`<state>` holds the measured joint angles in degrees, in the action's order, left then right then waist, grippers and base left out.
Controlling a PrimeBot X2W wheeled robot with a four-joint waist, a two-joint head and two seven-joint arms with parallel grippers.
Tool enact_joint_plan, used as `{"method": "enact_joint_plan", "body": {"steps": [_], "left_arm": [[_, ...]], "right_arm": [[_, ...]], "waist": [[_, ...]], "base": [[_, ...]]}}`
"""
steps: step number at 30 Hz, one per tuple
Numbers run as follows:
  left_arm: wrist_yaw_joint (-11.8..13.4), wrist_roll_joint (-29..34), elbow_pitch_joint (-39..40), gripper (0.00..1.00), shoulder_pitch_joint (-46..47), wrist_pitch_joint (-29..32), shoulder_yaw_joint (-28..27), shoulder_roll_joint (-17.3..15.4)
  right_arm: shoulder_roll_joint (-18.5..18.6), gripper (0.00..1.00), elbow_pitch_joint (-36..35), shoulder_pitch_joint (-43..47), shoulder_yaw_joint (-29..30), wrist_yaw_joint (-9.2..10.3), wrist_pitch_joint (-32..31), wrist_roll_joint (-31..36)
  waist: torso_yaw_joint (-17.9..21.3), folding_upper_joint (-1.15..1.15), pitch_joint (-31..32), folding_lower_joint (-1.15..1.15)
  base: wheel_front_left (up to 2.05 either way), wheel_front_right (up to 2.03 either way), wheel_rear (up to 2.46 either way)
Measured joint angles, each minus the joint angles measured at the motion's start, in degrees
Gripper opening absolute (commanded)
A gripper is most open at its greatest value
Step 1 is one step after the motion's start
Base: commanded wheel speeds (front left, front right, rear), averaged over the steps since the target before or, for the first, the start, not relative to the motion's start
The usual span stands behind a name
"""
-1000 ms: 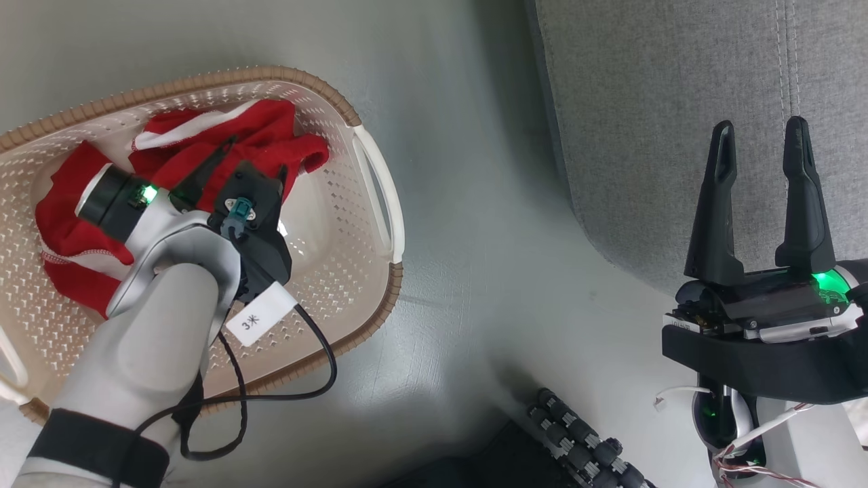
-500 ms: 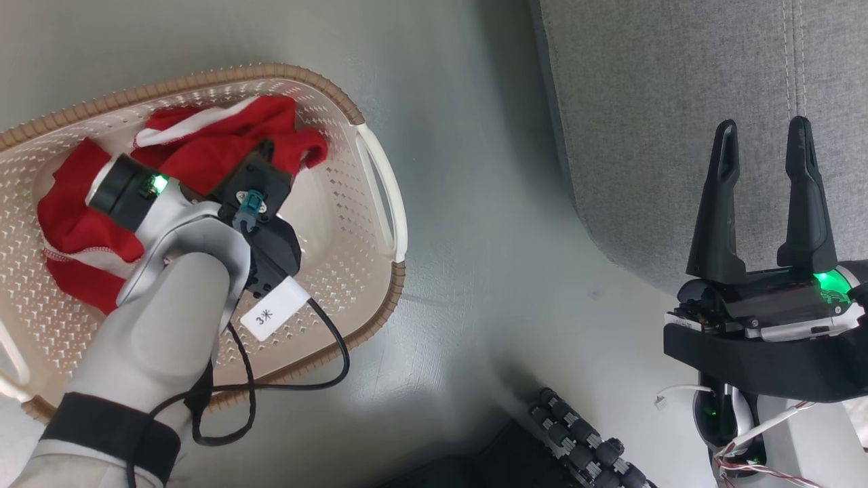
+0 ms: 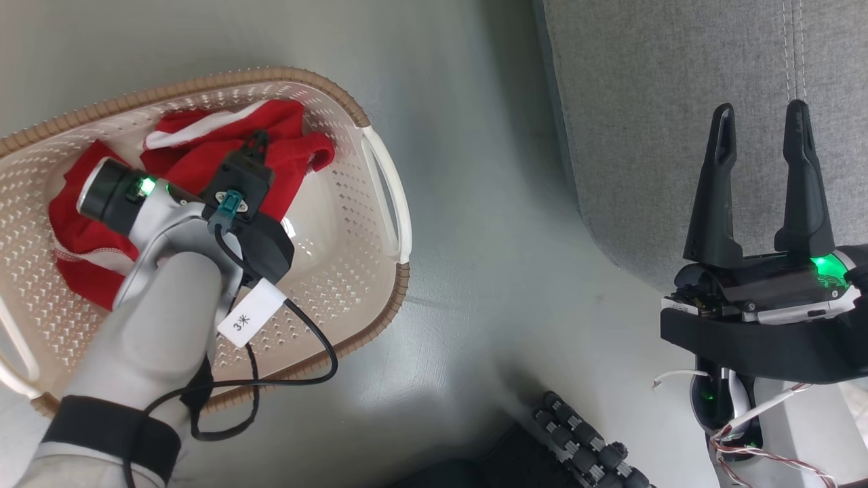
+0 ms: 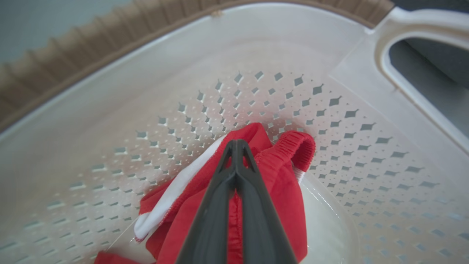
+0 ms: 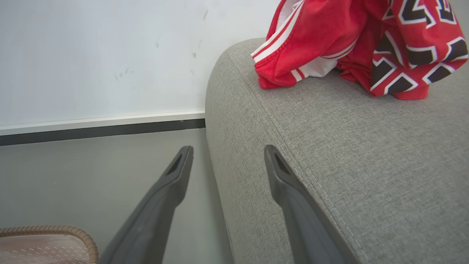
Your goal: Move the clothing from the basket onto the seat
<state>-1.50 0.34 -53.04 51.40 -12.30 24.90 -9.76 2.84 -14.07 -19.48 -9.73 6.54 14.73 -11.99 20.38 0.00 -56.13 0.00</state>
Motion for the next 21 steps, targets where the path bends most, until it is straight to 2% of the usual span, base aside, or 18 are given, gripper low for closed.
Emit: {"method": "enact_joint_plan", "body": {"steps": [7, 9, 11, 14, 16, 17, 18, 19, 20, 21], "left_arm": [[0.5, -2.6, 0.0, 0.0, -1.3, -1.6, -1.9, 1.3], [0.5, -3.5, 0.4, 0.05, -2.2, -1.9, -2.2, 1.3], [0.4, -4.1, 1.0, 0.15, -3.1, -2.0, -2.6, 1.4], [-0.1, -4.8, 2.4, 0.38, -4.2, -2.0, -3.4, 2.2], [-0.6, -5.9, 3.5, 0.47, -5.2, -2.2, -3.9, 2.5], [-0.6, -6.6, 4.4, 0.47, -5.8, -2.2, -4.2, 2.6], [-0.7, -7.1, 5.4, 0.73, -6.5, -2.2, -4.5, 2.7], [-1.1, -7.6, 6.4, 0.79, -7.2, -2.2, -5.0, 2.7], [-1.1, -8.0, 7.4, 0.92, -7.8, -2.2, -5.5, 2.8], [-1.1, -8.3, 8.4, 0.99, -8.5, -2.2, -5.9, 2.9]], "right_arm": [[0.0, 1.0, 1.7, 0.0, 0.8, -0.18, 0.0, 0.0], [-0.1, 1.0, 2.1, 0.0, 1.1, -0.35, 0.0, 0.0], [-0.1, 1.0, 2.8, 0.0, 1.5, -0.55, 0.0, 0.0], [-0.1, 1.0, 3.6, -0.1, 2.0, -0.6, 0.0, 0.1], [-0.1, 1.0, 4.0, -0.2, 2.2, -1.02, 0.0, 0.5], [-0.1, 1.0, 4.3, -0.4, 2.3, -1.03, 0.0, 0.5], [-0.1, 1.0, 4.7, -0.7, 2.5, -1.09, 0.0, 0.5], [-0.1, 1.0, 5.0, -1.0, 2.6, -1.1, 0.0, 0.5], [-0.1, 1.0, 5.2, -1.1, 2.8, -1.23, 0.0, 0.6], [-0.1, 1.0, 5.4, -1.1, 3.0, -1.38, 0.0, 0.6]], "waist": [[-0.7, 0.0, 1.5, 0.0], [-1.0, 0.0, 2.1, 0.0], [-1.3, 0.0, 2.8, 0.0], [-1.9, 0.0, 4.1, 0.0], [-2.4, 0.0, 5.1, 0.0], [-2.6, 0.0, 5.6, 0.0], [-2.9, 0.0, 6.2, 0.0], [-3.1, 0.0, 6.7, 0.0], [-3.4, 0.0, 7.3, 0.0], [-3.7, 0.0, 7.9, 0.0]], "base": [[0.0, 0.0, 0.0], [0.0, 0.0, 0.0], [0.0, 0.0, 0.0], [0.0, 0.0, 0.0], [0.0, 0.0, 0.0], [0.0, 0.0, 0.0], [0.0, 0.0, 0.0], [0.0, 0.0, 0.0], [0.0, 0.0, 0.0], [0.0, 0.0, 0.0]]}}
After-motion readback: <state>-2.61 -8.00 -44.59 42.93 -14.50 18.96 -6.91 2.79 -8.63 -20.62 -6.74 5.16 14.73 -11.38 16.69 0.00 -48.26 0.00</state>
